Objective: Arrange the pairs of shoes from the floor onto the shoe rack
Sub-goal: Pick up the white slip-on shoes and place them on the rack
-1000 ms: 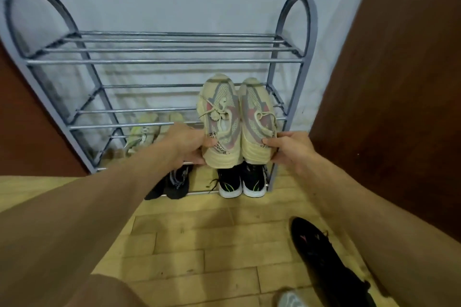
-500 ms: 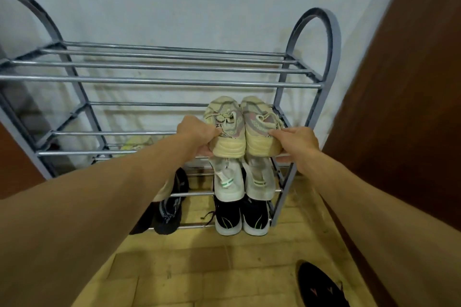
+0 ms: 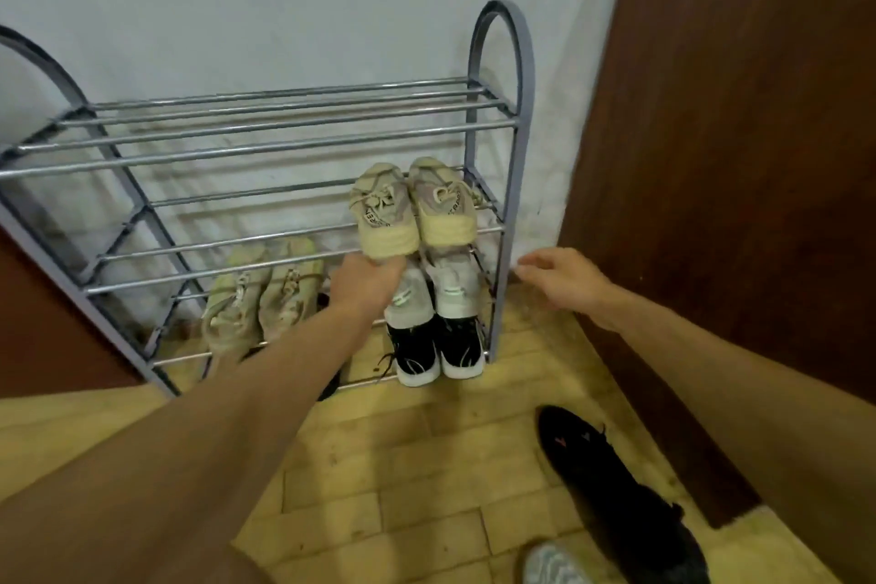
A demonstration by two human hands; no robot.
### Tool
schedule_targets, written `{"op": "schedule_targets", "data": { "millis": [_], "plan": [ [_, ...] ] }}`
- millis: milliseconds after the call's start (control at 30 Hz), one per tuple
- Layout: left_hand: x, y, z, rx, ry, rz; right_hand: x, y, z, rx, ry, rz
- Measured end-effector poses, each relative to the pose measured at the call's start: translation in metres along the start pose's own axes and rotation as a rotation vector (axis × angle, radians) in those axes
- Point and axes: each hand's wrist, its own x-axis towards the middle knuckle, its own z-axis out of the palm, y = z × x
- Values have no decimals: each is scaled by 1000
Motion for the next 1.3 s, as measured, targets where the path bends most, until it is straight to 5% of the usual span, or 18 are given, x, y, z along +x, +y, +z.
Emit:
{"op": "schedule_targets", "data": {
  "millis": [333, 633, 867, 1167, 1300],
  "plan": [
    [-158, -39, 78, 392, -614, 60, -150, 123, -13, 37, -288, 361],
    [-227, -104, 116, 721, -919, 242, -263, 254, 62, -4, -418, 641],
    [-214, -140, 112, 977, -1003, 211, -295, 301, 112, -353, -585, 673],
    [-193, -149, 118, 967, -1011, 168, -300, 299, 137, 38, -560, 896],
    [-194, -151, 123, 938, -1011, 158, -293, 285, 128, 152, -535, 829]
  ]
}}
